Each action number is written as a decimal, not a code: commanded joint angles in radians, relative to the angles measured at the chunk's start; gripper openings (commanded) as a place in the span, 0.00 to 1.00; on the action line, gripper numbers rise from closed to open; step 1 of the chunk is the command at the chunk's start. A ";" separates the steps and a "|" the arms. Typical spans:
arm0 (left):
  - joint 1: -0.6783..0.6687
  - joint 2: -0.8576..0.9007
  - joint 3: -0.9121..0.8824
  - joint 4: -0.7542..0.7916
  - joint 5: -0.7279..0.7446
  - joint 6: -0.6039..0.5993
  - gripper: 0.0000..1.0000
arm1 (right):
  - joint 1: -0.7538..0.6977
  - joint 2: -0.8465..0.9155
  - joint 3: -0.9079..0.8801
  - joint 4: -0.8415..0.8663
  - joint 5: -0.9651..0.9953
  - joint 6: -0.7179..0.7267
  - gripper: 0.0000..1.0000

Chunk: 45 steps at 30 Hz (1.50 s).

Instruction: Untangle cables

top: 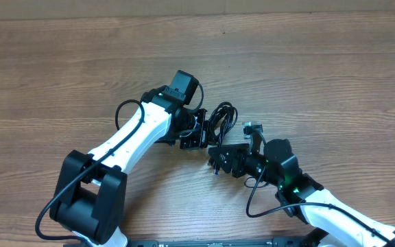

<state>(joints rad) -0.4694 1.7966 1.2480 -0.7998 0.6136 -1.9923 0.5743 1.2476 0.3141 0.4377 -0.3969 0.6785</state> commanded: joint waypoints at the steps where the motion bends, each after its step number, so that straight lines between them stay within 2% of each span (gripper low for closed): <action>1: 0.003 0.006 0.021 0.001 0.036 -0.024 0.04 | 0.014 0.025 0.019 0.019 0.064 -0.006 0.41; 5: 0.003 0.006 0.021 0.000 0.035 -0.022 0.05 | 0.014 0.028 0.019 0.021 0.053 -0.006 0.17; 8: 0.009 0.006 0.021 0.000 0.006 0.010 0.04 | 0.014 0.028 0.019 0.022 0.010 -0.006 0.05; 9: 0.011 0.006 0.021 0.000 -0.005 0.026 0.04 | 0.014 0.028 0.019 0.023 -0.013 -0.005 0.04; 13: 0.013 0.006 0.021 0.000 -0.133 0.161 0.04 | 0.013 0.021 0.019 0.029 -0.106 -0.006 0.04; 16: 0.013 0.006 0.021 0.000 -0.285 0.299 0.04 | 0.013 0.000 0.019 0.028 -0.158 -0.005 0.04; 21: 0.013 0.006 0.021 0.002 -0.488 0.486 0.04 | 0.013 -0.038 0.019 0.006 -0.182 0.006 0.04; 28: 0.001 0.006 0.021 0.100 -0.581 0.832 0.04 | 0.002 -0.049 0.020 -0.007 -0.183 0.088 0.04; 32: -0.012 0.006 0.021 0.121 -0.645 0.984 0.04 | -0.035 -0.049 0.022 -0.048 -0.183 0.107 0.04; 39: -0.060 0.006 0.021 0.137 -0.780 1.192 0.05 | -0.139 -0.049 0.032 -0.143 -0.229 0.096 0.04; 45: -0.109 0.006 0.021 0.167 -0.785 1.337 0.04 | -0.151 -0.049 0.125 -0.297 -0.207 0.000 0.04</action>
<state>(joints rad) -0.5556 1.7966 1.2484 -0.6380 -0.1188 -0.8040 0.4316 1.2163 0.3592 0.1928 -0.6193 0.7509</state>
